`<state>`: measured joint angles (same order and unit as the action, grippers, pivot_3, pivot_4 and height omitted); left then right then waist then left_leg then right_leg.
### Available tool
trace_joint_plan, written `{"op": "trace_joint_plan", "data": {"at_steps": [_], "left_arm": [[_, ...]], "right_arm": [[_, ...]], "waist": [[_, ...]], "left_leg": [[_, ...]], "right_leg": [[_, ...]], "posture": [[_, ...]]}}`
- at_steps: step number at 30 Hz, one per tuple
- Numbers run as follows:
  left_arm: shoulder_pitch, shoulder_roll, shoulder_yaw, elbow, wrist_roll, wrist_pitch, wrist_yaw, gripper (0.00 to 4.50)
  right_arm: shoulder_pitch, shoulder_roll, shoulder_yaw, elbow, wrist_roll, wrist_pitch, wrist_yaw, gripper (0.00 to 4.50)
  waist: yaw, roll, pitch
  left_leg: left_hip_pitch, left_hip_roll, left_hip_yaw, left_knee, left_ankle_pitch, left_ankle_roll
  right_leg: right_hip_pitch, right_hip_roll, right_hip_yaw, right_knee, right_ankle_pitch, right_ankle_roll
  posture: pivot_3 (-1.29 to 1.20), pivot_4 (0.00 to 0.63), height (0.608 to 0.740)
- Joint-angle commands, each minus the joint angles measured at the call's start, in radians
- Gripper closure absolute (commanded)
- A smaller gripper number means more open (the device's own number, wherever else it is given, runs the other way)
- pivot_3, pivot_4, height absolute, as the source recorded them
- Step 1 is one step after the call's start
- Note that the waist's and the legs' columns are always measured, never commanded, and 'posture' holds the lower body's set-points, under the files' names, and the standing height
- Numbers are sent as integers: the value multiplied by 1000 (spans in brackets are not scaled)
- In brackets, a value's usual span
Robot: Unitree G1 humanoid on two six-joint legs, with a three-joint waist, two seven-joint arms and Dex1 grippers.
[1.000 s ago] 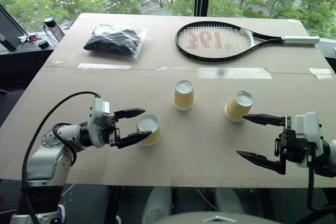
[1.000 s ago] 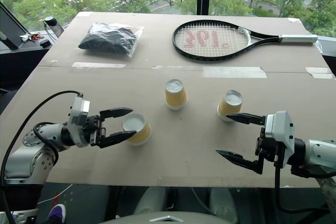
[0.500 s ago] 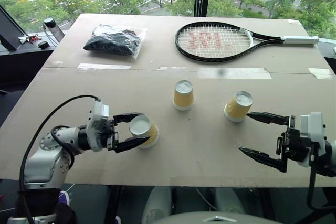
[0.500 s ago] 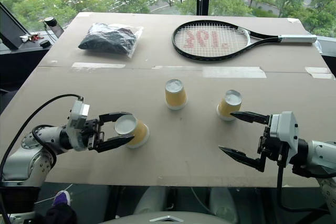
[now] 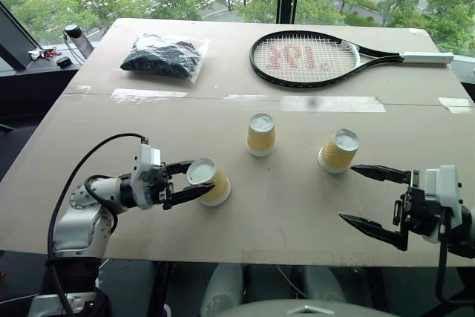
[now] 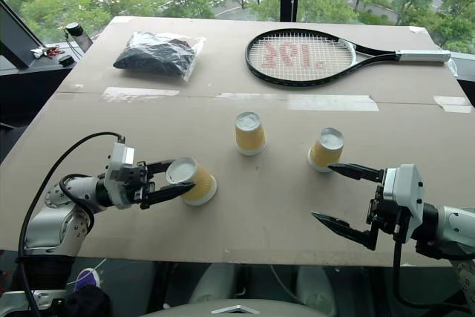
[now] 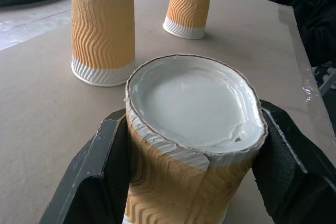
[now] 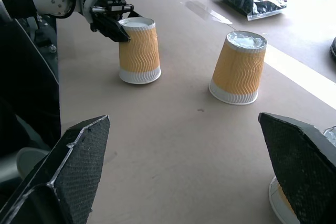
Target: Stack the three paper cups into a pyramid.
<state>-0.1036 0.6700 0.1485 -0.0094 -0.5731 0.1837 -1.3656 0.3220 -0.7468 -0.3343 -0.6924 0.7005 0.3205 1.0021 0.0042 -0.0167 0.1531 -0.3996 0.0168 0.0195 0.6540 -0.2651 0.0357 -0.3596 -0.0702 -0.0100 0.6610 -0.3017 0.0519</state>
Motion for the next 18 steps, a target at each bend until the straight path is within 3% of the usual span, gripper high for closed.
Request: {"op": "trace_joint_plan", "data": {"at_steps": [1,6,10,18], "left_arm": [[-52,-32,-56,-106,42,15,101,1941],[-155,-75,-183,-166,113,111,211,1941],[-294,-136,-279,-97,150,190,260,1941],[-410,-263,-358,-21,154,232,272,1941]], "right_arm": [[15,6,-37,-44,0,-24,-20,0],[43,17,-43,-75,-10,-27,-55,0],[76,26,-57,-99,-15,-30,-81,0],[123,35,-79,-145,-13,-29,-129,0]], "waist": [[8,0,0],[10,0,0],[11,0,0],[7,0,0]], "left_leg": [[0,0,0,0,0,0],[0,0,0,1,0,0],[1,0,0,1,0,0],[0,0,0,5,0,0]], "right_leg": [[0,0,0,0,0,0],[1,1,0,0,0,0],[1,4,-1,1,0,0],[1,6,1,1,0,1]], "posture": [[0,150,740],[0,150,740],[0,150,740],[0,150,740]]}}
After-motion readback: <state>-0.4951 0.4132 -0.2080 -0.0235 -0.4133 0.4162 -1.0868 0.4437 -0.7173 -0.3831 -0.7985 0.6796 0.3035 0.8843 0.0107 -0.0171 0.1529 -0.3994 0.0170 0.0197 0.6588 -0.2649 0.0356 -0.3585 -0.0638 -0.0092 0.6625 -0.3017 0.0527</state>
